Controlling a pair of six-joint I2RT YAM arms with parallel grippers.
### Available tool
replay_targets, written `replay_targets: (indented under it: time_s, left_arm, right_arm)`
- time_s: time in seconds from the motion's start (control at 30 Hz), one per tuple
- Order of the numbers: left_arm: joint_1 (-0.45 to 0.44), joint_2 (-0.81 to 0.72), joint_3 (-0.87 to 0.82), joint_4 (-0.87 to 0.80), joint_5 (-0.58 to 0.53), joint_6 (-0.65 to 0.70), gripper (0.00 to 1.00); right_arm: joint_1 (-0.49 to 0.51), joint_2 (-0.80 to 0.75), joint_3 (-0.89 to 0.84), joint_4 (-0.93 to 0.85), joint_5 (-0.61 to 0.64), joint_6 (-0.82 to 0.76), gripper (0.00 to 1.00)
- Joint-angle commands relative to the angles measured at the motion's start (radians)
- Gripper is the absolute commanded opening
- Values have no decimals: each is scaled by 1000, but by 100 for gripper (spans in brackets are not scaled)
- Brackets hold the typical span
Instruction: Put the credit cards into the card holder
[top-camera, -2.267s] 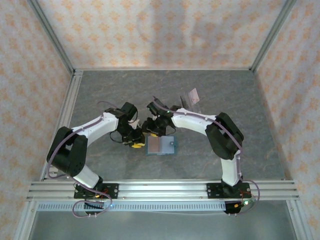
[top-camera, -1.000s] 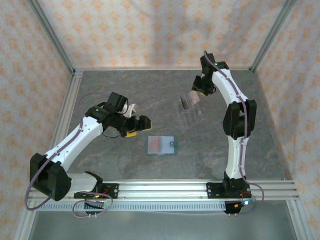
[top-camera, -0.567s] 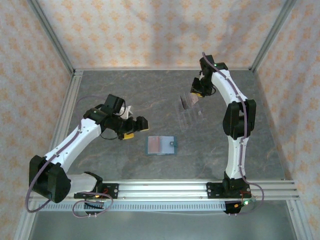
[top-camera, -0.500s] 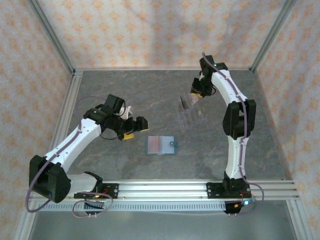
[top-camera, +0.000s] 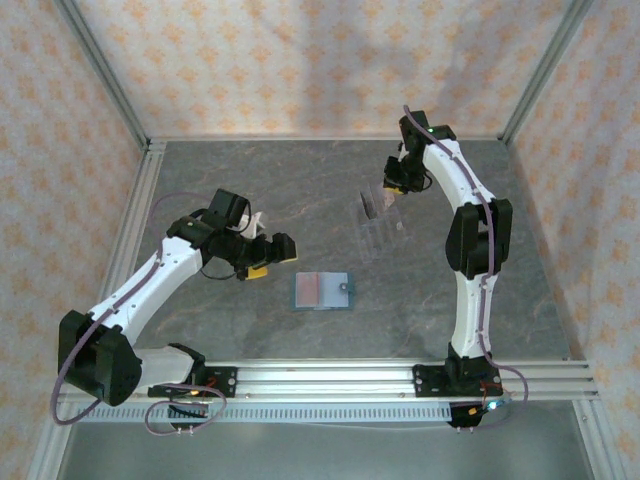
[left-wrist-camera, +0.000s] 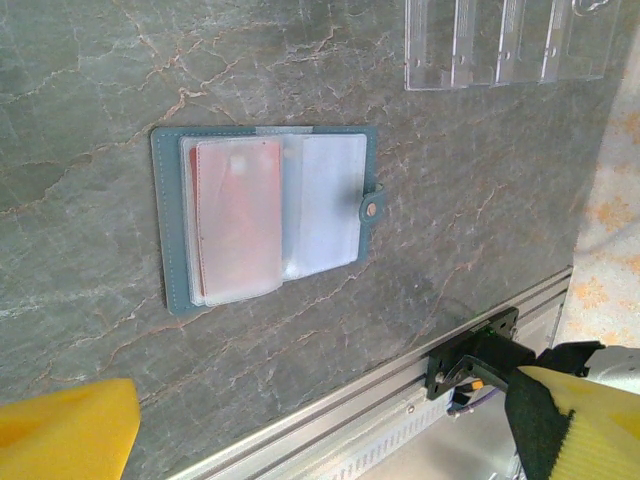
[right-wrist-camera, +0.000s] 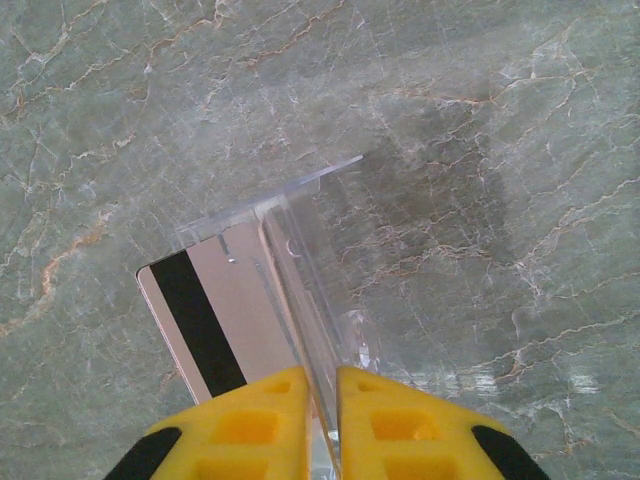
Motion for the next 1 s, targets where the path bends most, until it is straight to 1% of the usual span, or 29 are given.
replay_targets:
  time_s: [0.0, 0.07, 0.27, 0.5, 0.7, 0.83, 0.97]
  left_arm:
    - [15, -20, -7, -10, -3, -5, 95]
    - [15, -21, -7, -11, -5, -6, 95]
    - [20, -17, -12, -13, -13, -4, 95]
    - [22, -2, -14, -12, -28, -5, 95]
    - [22, 41, -35, 24, -39, -20, 95]
    - [21, 86, -51, 66, -59, -33, 94]
    - [20, 120, -82, 131, -77, -72, 94]
  right_arm:
    - [0, 8, 4, -45, 1, -24, 11]
    - [0, 7, 16, -51, 4, -29, 7]
    - [0, 11, 98, -101, 18, -65, 1]
    - [1, 13, 213, -191, 33, -115, 0]
    - [22, -57, 261, -217, 40, -129, 0]
    - [57, -149, 219, -211, 43, -130, 0]
    - [103, -298, 72, -135, 28, -95, 0]
